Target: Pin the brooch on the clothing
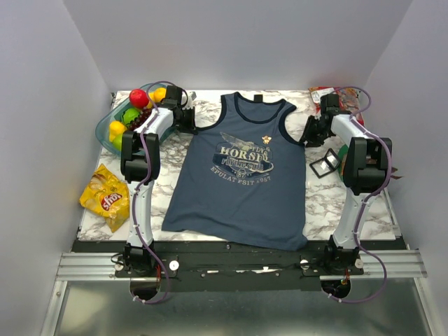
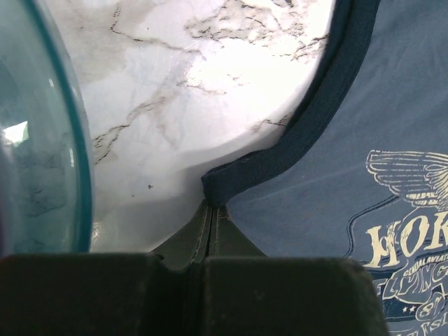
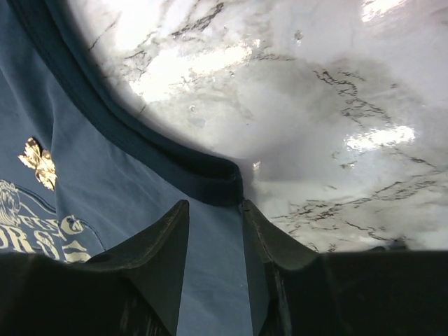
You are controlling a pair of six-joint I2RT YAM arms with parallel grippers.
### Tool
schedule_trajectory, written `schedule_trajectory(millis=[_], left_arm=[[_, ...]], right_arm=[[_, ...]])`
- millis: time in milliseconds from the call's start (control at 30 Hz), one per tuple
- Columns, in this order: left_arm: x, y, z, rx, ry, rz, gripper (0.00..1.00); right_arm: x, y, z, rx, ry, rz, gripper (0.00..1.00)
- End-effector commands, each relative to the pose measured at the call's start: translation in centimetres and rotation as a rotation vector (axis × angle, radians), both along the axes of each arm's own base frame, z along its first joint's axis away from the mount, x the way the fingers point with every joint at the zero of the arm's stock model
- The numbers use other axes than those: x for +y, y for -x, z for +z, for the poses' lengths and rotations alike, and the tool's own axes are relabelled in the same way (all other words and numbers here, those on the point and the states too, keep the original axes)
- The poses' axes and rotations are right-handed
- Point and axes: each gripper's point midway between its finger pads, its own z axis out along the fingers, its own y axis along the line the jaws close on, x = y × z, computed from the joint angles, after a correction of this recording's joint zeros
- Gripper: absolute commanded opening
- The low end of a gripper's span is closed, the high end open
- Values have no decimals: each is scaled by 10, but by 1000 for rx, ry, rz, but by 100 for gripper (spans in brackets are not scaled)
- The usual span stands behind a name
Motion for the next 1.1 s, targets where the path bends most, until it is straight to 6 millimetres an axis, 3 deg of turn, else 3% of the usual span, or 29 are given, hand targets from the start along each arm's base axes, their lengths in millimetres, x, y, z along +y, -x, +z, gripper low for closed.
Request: schedule_trajectory(millis=[0, 367, 633, 1067], left_arm=[[16, 5, -2, 29, -7, 44, 0], [14, 4, 6, 17, 7, 44, 0], [13, 4, 8, 15, 13, 41, 0], [43, 5, 3, 21, -41, 92, 0]], right_arm=[[5, 6, -17, 55, -32, 24, 44], [0, 5, -18, 117, 43, 17, 43], [-1, 4, -18, 131, 43, 12, 1], [-42, 22, -15, 152, 137, -93, 1]])
